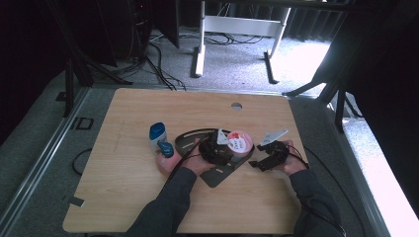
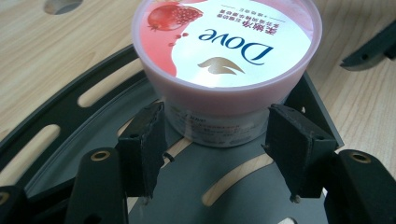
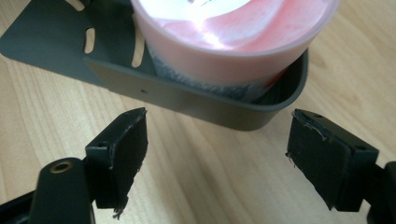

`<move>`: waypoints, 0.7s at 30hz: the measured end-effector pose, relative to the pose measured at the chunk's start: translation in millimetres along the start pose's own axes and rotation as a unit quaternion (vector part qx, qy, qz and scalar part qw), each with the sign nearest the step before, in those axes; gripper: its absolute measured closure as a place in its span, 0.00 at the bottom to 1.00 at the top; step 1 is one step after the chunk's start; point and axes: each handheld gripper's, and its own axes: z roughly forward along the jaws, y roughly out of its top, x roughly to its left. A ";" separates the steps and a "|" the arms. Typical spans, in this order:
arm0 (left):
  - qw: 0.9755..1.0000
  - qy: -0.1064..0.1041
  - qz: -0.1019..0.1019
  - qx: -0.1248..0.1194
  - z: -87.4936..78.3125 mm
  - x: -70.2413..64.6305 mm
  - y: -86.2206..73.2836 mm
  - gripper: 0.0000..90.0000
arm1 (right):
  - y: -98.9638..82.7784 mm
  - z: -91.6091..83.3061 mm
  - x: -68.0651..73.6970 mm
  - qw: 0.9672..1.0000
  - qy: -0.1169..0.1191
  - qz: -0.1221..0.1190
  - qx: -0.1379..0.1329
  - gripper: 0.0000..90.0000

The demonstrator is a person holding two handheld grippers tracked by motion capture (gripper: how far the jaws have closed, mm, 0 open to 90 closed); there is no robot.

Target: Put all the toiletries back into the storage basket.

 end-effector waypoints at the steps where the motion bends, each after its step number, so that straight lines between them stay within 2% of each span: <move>1: 1.000 0.002 -0.003 -0.003 -1.6 0.1 0.2 0.43 | -1.0 -0.1 1.1 1.000 -0.001 0.000 -0.002 0.23; 6: 1.000 -0.002 -0.022 -0.010 -6.9 2.2 0.7 0.45 | -7.7 -1.4 5.3 1.000 -0.003 0.016 -0.018 0.25; 7: 0.999 -0.003 -0.032 -0.009 -8.2 4.2 0.2 0.45 | -11.8 -1.4 7.4 0.999 -0.005 0.027 -0.021 0.25; 9: 0.999 -0.004 -0.038 -0.009 -8.8 4.8 -0.5 0.46 | -13.1 -1.4 7.9 0.999 -0.007 0.030 -0.021 0.26; 10: 0.999 -0.008 -0.043 -0.009 -9.2 5.6 -1.6 0.47 | -16.7 0.0 9.3 0.999 -0.014 0.043 -0.016 0.28; 14: 0.998 -0.015 -0.057 -0.010 -10.8 5.0 -6.1 0.48 | -22.1 1.9 12.8 0.998 -0.021 0.058 -0.019 0.32; 17: 0.998 -0.020 -0.061 -0.008 -11.7 3.7 -9.3 0.53 | -27.1 3.7 19.2 0.997 -0.027 0.063 -0.021 0.33; 21: 0.998 -0.007 -0.056 -0.018 -15.9 -1.4 -13.2 0.56 | -29.8 3.5 24.4 0.997 -0.032 0.062 -0.026 0.34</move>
